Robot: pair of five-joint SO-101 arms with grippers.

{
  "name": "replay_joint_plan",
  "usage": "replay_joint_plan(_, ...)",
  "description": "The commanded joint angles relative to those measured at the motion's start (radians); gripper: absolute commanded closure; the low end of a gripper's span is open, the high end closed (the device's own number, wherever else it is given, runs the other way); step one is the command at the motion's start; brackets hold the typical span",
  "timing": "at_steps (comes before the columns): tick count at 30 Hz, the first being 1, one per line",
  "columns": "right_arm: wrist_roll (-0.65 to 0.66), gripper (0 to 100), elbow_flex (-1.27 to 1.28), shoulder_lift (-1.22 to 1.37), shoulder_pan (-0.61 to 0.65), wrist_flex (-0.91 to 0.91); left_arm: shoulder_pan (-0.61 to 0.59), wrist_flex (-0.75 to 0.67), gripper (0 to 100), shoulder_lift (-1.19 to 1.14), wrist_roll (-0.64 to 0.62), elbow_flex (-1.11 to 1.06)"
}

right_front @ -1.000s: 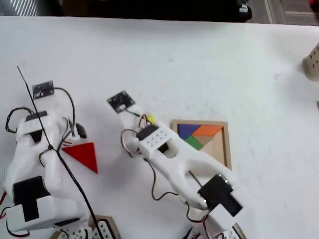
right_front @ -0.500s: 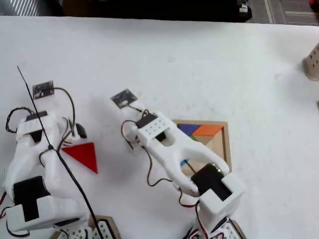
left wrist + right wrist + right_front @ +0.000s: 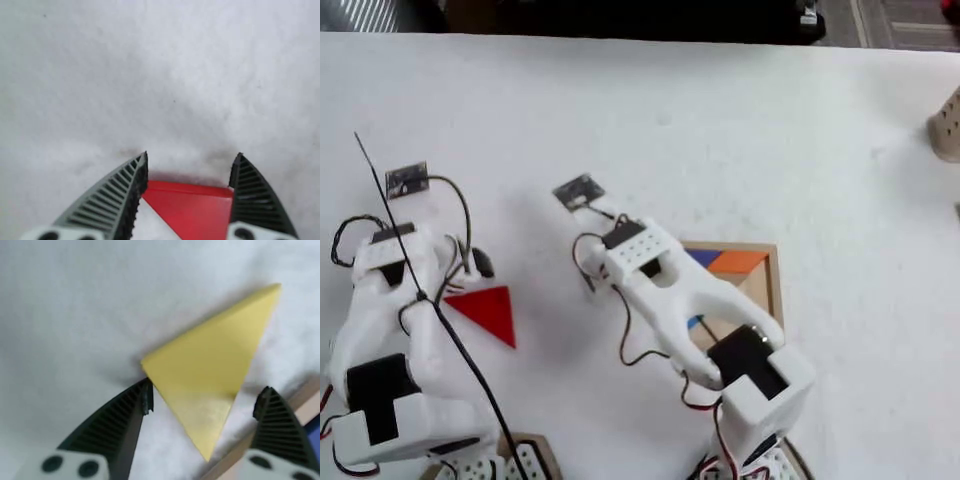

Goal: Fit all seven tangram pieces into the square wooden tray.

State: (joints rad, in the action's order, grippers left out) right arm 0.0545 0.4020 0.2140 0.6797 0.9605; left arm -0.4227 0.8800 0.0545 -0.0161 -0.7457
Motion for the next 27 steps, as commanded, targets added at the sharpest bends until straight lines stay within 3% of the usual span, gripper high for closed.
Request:
replay_joint_plan(1,0.029,68.2,-0.037,-0.101,0.031,0.042,0.007,-0.009,73,0.007,-0.009,0.040)
replay_joint_plan(6,0.021,68.0,0.038,-0.234,0.038,0.004,0.008,-0.009,73,0.007,-0.009,0.043)
replay_joint_plan(12,-0.051,68.0,0.091,-0.203,0.125,-0.105,0.008,-0.009,73,0.007,-0.009,0.044)
replay_joint_plan(18,-0.091,56.9,0.080,-0.136,0.177,-0.179,0.008,-0.009,73,0.007,-0.009,0.044)
replay_joint_plan(27,-0.103,63.9,0.057,-0.105,0.154,-0.165,0.008,-0.009,73,0.007,-0.009,0.044)
